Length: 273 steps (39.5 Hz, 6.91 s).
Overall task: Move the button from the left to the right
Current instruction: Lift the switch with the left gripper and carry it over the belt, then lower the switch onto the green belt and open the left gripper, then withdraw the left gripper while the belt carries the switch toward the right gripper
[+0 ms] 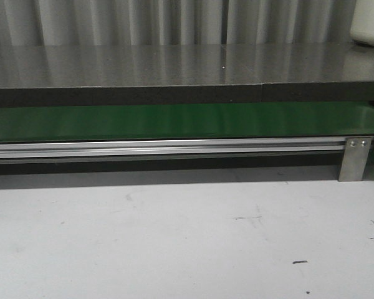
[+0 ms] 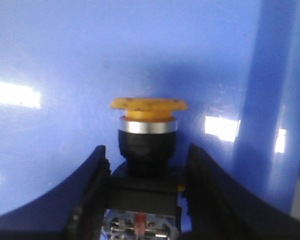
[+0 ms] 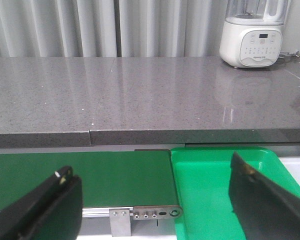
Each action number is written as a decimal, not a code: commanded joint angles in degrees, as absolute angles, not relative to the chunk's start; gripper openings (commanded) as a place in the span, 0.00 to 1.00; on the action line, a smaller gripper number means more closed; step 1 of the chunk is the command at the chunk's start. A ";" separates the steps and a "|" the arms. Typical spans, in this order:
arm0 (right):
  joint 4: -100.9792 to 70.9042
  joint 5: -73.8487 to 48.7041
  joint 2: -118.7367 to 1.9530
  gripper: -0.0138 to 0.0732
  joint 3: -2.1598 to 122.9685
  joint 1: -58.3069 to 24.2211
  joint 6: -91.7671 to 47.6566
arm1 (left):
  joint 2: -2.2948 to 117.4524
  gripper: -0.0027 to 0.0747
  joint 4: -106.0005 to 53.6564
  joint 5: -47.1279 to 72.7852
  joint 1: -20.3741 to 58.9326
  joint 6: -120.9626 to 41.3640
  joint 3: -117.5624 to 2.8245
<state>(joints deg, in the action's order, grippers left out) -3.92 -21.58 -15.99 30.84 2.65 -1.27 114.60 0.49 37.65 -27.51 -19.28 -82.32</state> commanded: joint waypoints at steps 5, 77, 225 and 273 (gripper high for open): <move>-3.67 -16.48 -17.01 0.87 32.87 2.88 -1.44 | 107.68 0.01 0.00 41.92 -26.31 -19.06 -88.86; -3.62 -16.48 -17.01 0.87 32.87 2.88 -1.44 | 102.48 0.83 -4.08 55.63 -6.00 -13.12 -95.51; -3.62 -16.48 -17.01 0.87 32.87 2.88 -1.44 | 4.15 0.01 -9.00 26.26 -6.00 -11.63 -22.27; -3.64 -16.43 -17.01 0.87 32.87 2.88 -1.44 | 4.15 0.01 -9.00 26.26 -6.00 -11.63 -22.27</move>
